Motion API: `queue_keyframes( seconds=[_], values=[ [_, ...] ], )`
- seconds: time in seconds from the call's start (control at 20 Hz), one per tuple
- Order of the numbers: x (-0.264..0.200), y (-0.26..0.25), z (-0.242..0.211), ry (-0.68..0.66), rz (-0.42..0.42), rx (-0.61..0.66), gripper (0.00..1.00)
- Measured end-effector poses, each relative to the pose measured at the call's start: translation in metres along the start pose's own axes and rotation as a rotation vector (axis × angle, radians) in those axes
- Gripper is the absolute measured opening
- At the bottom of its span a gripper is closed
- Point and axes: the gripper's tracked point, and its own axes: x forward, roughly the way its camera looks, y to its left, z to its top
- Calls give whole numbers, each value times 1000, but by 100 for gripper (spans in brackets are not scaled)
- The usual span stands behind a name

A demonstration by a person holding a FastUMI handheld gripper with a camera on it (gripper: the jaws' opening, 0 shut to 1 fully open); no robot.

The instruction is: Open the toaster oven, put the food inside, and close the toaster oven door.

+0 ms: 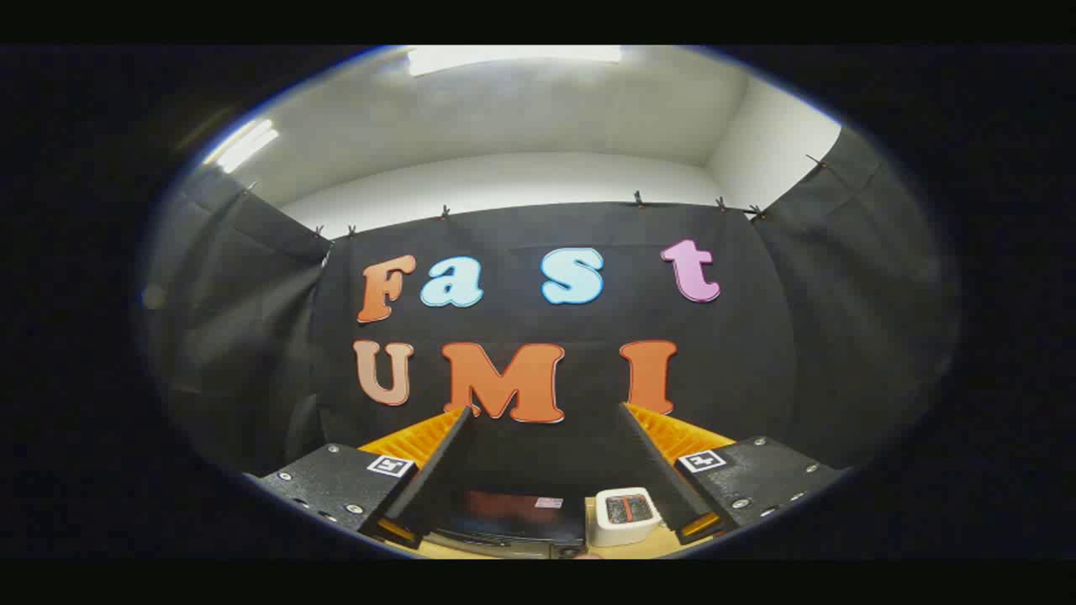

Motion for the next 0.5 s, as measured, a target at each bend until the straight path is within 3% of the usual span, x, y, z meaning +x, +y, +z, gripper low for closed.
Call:
queue_keyframes(
  seconds=[0.5],
  values=[
    [5, -3, -15, 50, 5, 9, 98]
  ],
)
